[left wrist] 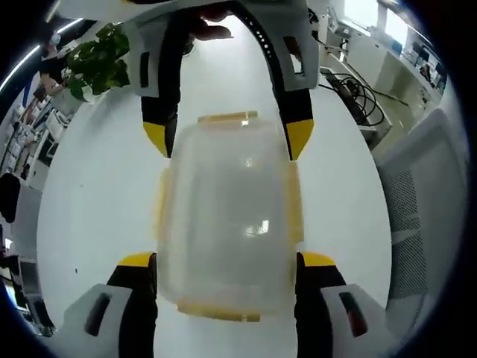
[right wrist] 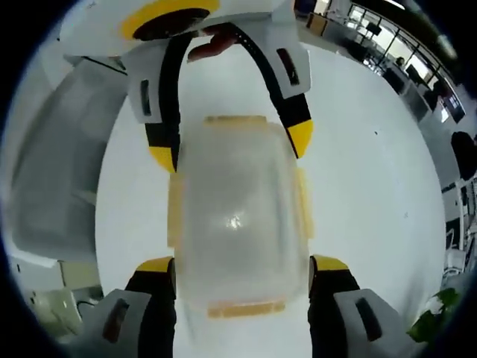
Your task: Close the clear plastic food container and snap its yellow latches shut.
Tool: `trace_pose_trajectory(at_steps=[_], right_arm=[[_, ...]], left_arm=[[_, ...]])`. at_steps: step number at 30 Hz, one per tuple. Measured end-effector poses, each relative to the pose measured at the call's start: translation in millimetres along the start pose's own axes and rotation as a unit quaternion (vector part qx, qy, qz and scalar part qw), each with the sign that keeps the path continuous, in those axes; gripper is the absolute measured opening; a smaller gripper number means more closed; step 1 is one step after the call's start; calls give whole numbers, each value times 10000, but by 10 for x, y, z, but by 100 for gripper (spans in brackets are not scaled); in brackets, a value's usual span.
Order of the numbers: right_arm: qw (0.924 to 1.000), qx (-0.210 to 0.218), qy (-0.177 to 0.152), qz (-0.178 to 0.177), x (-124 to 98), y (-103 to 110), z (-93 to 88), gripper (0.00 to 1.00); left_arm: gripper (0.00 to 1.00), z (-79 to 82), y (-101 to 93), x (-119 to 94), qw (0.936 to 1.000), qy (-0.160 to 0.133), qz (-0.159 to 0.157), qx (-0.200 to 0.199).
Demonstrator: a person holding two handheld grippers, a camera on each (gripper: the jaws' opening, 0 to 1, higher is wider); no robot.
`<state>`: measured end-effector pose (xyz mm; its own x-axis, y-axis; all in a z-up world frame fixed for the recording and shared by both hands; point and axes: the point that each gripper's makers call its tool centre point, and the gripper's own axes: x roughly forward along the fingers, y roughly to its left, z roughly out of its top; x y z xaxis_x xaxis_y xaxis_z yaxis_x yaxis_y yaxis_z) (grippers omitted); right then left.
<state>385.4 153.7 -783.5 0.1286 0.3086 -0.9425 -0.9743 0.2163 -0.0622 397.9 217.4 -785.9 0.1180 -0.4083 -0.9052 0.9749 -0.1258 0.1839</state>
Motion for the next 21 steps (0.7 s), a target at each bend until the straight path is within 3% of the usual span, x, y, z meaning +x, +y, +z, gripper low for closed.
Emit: trace_pose_trajectory(at_steps=[21], right_arm=[[9997, 33, 240, -40, 42, 1, -13, 72]], left_arm=[[75, 14, 4, 16, 9997, -186, -35, -144]])
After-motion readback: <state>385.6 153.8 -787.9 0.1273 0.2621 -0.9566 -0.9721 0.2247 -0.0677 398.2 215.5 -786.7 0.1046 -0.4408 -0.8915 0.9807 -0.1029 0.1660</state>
